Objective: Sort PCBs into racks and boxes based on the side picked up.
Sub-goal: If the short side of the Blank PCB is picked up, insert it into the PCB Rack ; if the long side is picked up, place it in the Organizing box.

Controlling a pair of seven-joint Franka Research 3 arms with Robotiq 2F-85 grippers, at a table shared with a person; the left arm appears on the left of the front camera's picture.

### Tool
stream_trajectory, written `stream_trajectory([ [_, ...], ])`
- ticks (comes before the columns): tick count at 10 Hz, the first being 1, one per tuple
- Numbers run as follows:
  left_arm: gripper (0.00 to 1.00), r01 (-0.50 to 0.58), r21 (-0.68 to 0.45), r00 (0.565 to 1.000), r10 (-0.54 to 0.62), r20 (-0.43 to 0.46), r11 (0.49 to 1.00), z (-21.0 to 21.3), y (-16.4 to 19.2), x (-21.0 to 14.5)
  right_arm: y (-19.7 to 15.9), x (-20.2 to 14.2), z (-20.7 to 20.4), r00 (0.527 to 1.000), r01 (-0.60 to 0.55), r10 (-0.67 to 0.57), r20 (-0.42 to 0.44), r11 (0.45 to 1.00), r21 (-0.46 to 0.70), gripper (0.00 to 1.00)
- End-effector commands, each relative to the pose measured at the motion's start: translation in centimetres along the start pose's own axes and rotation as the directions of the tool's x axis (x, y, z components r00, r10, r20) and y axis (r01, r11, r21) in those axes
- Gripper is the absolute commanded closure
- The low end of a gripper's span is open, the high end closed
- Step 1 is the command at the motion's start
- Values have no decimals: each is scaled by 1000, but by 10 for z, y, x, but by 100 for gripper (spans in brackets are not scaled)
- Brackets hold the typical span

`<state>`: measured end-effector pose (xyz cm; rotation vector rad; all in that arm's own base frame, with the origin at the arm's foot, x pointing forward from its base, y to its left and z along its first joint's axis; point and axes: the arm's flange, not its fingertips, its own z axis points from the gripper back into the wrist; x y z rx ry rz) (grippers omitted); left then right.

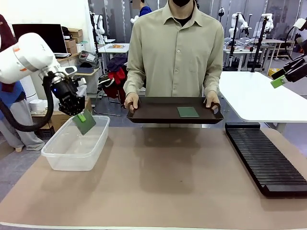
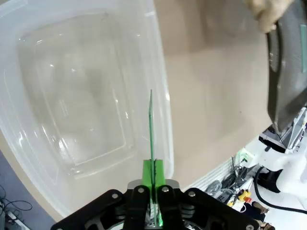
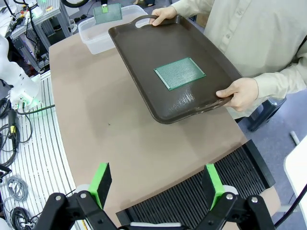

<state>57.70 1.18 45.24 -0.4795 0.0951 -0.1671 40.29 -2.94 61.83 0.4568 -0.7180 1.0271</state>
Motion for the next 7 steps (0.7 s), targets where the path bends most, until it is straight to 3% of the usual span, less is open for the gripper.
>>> stream_trajectory([
  [1,97,-14,14,997,13,76,1000,-23,5,-9,-1,0,-1,1000,-9,8,15,1000,18,0],
  [4,97,-57,14,973,52,226,998,-56,18,-10,-1,0,-1,1000,-9,8,15,1000,18,0],
  [7,97,-107,-36,961,113,251,994,-76,23,-4,-1,0,-1,1000,-9,8,15,1000,18,0],
])
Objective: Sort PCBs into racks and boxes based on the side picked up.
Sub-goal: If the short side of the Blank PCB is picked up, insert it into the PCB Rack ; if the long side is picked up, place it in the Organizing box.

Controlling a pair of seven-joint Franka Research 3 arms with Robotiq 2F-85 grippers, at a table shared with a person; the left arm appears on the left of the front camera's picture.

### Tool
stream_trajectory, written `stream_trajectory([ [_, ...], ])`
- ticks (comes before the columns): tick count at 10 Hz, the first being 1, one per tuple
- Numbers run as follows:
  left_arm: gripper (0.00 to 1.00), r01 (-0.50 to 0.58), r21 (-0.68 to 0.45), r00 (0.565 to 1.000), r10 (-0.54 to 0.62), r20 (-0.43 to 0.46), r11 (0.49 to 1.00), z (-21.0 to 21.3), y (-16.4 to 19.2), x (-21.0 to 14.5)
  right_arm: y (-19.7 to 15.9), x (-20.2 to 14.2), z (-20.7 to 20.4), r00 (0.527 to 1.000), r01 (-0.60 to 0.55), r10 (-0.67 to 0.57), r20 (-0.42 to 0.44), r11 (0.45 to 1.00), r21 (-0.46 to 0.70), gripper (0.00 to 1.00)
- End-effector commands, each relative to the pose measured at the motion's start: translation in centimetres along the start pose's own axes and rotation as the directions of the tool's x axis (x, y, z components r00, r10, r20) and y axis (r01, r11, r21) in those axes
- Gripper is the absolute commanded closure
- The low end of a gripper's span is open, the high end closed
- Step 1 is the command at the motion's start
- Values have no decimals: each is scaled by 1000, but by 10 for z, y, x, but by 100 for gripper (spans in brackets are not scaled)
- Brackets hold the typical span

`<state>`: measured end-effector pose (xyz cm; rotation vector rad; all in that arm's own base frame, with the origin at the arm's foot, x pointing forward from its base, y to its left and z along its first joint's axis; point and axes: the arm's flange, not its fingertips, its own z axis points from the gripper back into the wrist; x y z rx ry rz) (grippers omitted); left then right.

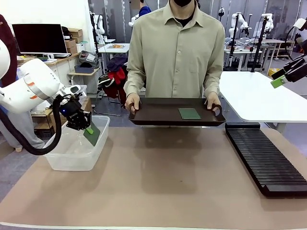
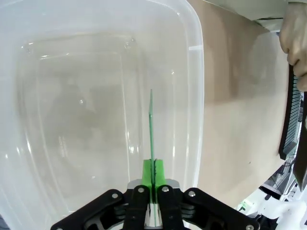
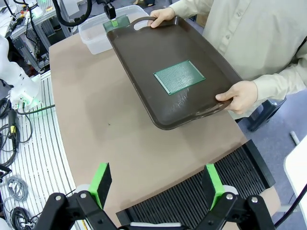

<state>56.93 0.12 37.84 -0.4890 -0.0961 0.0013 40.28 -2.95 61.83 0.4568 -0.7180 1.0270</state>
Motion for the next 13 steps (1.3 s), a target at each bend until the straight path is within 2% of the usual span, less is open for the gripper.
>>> stream_trajectory([
  [1,97,18,11,1000,-18,-14,1000,6,-1,2,-1,0,-1,1000,-9,9,16,1000,18,0],
  [4,97,4,3,1000,-4,-1,1000,0,-1,1,-1,0,-1,1000,-9,9,16,1000,18,0],
  [5,97,2,-11,999,-2,-32,1000,-8,1,0,-1,0,-1,1000,-9,9,16,1000,18,0],
  [9,97,-10,32,999,11,-41,999,-28,13,-8,-1,0,-1,1000,-9,9,16,1000,18,0],
  [10,93,-4,51,998,7,-55,999,-30,16,-9,-1,0,-1,1000,-9,9,16,1000,18,0],
  [11,78,0,82,997,6,-76,997,-34,17,-9,-1,0,-1,1000,-9,9,16,1000,18,0],
  [12,74,1,87,997,6,-76,996,-35,17,-10,-1,0,-1,1000,-9,9,16,1000,18,0],
  [13,58,14,95,997,-7,-73,995,-29,17,-9,-1,0,-1,1000,-9,9,16,1000,18,0],
])
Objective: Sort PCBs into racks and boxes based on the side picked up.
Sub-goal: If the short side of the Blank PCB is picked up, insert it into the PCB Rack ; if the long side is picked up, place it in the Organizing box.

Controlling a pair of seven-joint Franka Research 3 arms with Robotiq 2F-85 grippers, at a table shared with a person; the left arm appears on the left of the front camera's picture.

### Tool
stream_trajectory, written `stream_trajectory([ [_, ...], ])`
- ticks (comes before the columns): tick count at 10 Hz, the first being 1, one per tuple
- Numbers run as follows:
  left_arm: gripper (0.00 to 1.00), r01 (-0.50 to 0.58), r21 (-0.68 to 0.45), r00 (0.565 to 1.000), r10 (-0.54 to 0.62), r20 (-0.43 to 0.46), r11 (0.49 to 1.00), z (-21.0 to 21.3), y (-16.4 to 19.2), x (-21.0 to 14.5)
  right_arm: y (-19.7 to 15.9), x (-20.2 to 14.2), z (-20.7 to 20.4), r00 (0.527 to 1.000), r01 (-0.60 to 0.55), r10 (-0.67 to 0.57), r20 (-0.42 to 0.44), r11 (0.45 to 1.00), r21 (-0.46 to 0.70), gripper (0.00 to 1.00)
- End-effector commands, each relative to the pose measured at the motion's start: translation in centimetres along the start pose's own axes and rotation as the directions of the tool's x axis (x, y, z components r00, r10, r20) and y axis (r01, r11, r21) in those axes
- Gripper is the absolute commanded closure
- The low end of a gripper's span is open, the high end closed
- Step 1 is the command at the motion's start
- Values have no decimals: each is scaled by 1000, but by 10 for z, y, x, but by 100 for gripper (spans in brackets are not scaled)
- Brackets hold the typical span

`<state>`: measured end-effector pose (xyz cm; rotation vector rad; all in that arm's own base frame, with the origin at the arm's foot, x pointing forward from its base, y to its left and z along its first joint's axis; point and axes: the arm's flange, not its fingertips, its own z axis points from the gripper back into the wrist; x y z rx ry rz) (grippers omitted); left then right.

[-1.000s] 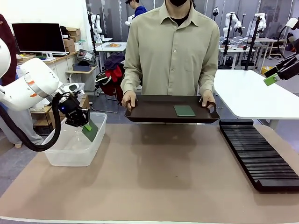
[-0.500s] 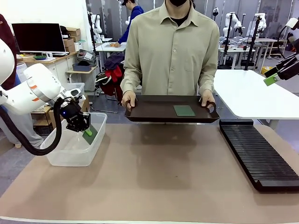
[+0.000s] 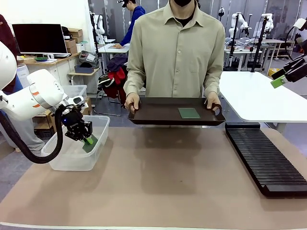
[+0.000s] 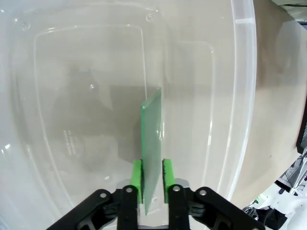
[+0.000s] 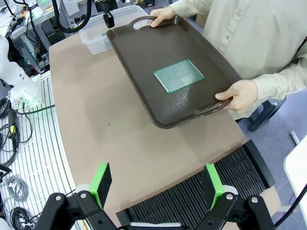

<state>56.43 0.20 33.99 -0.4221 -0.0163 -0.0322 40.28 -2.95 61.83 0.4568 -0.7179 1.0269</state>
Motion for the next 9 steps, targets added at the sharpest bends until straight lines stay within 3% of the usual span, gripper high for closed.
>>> stream_trajectory([
  [1,54,1,38,1000,-2,19,999,12,-2,-1,-1,0,-1,1000,-9,9,16,1000,18,0],
  [2,38,11,52,1000,-12,23,999,20,-2,-2,-1,0,-1,1000,-9,9,16,1000,18,0],
  [3,34,23,64,999,-24,24,998,31,-3,-3,-1,0,-1,1000,-9,9,16,1000,18,0],
  [4,18,37,78,999,-39,19,996,39,-5,-4,-1,0,-1,1000,-9,9,16,1000,18,0],
  [5,14,57,88,998,-58,10,995,45,-8,-6,-1,0,-1,1000,-9,9,16,1000,18,0],
  [6,0,75,108,997,-77,8,991,51,-11,-6,-1,0,-1,1000,-9,9,16,1000,18,0],
  [9,0,95,137,994,-100,34,986,60,-20,-5,-1,0,-1,1000,-9,9,16,1000,18,0],
])
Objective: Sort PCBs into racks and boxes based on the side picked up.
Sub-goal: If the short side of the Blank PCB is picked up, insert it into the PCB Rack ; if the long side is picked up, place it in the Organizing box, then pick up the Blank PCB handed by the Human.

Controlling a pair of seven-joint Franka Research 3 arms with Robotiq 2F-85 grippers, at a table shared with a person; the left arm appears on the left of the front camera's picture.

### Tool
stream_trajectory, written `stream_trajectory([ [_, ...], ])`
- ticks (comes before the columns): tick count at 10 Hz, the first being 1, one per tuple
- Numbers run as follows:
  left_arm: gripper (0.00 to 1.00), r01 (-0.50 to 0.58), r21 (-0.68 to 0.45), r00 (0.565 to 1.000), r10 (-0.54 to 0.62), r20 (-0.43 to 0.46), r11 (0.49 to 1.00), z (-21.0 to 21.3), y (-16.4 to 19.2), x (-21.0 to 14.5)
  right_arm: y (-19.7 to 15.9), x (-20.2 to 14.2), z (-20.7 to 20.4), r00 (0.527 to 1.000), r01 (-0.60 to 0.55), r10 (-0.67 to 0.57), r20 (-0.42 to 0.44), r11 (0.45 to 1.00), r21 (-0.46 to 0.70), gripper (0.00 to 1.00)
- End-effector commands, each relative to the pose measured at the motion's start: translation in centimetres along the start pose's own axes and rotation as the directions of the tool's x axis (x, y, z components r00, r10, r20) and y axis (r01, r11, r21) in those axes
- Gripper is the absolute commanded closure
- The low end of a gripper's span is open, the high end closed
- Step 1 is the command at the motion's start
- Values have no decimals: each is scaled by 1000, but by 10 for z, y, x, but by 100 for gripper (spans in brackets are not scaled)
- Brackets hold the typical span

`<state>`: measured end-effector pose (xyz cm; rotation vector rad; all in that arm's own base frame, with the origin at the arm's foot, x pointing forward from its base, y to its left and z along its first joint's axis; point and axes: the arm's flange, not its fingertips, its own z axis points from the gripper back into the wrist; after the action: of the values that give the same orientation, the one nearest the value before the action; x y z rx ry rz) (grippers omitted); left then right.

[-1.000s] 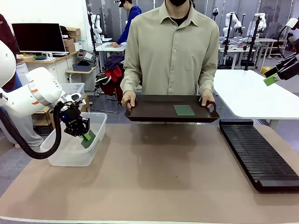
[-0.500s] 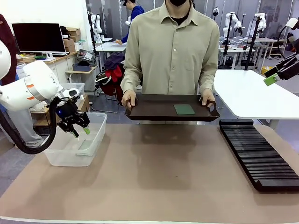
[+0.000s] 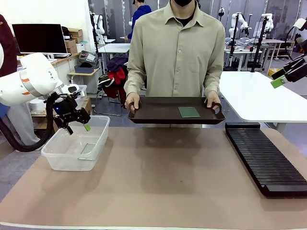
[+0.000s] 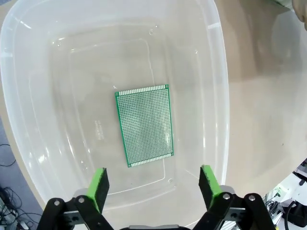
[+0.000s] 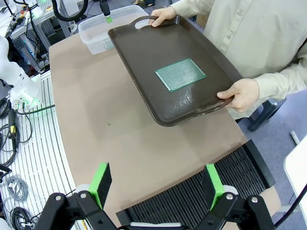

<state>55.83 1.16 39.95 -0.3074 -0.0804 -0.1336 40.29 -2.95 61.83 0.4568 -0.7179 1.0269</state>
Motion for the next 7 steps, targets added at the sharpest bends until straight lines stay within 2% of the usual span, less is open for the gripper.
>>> stream_trajectory([
  [1,0,-7,-5,1000,7,-4,1000,-3,2,-1,-1,0,-1,1000,-9,9,16,1000,18,0],
  [7,0,-7,-5,1000,7,-4,1000,-3,2,-1,-1,0,-1,1000,-9,9,16,1000,18,0],
])
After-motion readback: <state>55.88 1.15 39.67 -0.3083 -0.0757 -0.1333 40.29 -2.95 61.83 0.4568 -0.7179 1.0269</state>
